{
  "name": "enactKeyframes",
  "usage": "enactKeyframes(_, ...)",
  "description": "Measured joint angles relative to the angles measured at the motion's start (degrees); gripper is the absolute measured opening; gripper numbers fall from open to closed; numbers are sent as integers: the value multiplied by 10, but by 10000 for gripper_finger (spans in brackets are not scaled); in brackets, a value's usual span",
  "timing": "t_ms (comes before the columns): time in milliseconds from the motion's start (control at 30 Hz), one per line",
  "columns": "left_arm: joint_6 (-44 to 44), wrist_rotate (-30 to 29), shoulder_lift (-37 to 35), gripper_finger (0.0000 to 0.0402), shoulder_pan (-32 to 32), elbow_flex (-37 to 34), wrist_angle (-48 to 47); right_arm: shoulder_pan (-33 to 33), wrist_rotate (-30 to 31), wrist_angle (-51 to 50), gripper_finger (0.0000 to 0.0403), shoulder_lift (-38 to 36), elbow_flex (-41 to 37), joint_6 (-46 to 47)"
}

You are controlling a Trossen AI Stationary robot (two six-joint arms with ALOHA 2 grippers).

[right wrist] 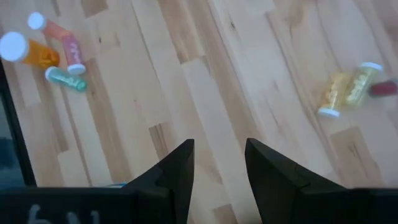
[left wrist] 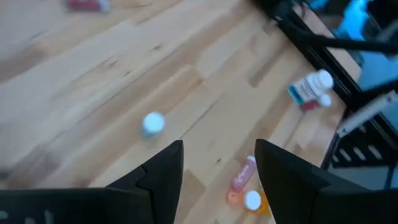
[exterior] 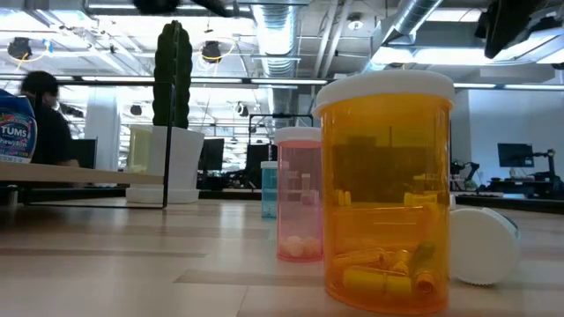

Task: Pick and place medicine bottles onto shelf by color
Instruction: Put the light blue pill bottle on the shelf

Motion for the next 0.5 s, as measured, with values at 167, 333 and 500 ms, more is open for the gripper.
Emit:
enactKeyframes(167, 112, 70, 48, 185, 45, 0, 58, 20, 0, 15, 166, 2, -5, 3)
enactKeyframes(333, 178, 117, 96, 185, 81, 0, 70, 26, 0, 13, 165, 2, -6, -3)
enactKeyframes(500, 195, 138, 132, 185, 116, 0, 69, 22, 1, 4, 164, 2, -6, -33)
